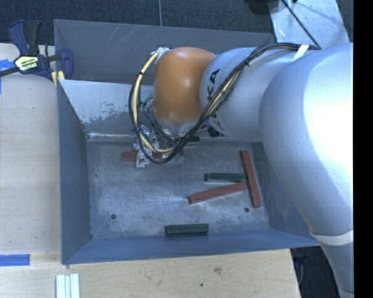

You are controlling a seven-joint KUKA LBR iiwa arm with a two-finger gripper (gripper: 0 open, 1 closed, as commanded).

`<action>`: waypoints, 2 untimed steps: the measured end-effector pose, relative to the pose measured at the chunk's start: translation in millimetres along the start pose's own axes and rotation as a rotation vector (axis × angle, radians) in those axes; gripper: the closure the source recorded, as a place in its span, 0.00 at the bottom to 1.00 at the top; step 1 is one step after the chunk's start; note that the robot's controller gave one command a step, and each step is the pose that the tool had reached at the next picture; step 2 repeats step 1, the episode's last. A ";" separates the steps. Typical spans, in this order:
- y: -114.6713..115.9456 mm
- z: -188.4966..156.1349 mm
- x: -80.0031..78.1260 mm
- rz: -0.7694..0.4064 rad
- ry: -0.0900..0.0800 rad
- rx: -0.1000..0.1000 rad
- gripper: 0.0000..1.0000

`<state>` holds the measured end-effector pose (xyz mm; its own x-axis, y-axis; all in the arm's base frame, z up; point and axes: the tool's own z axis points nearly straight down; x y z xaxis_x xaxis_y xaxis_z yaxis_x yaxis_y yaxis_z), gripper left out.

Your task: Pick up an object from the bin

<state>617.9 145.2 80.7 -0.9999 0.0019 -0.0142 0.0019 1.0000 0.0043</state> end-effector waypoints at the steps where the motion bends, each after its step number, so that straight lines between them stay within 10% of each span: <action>1: 11.3 -137.0 7.3 0.010 0.011 0.003 1.00; 2: 11.3 -137.0 7.3 0.010 0.011 0.003 1.00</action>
Offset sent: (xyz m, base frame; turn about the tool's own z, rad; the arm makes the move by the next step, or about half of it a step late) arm 0.0000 0.0000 0.0000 0.0000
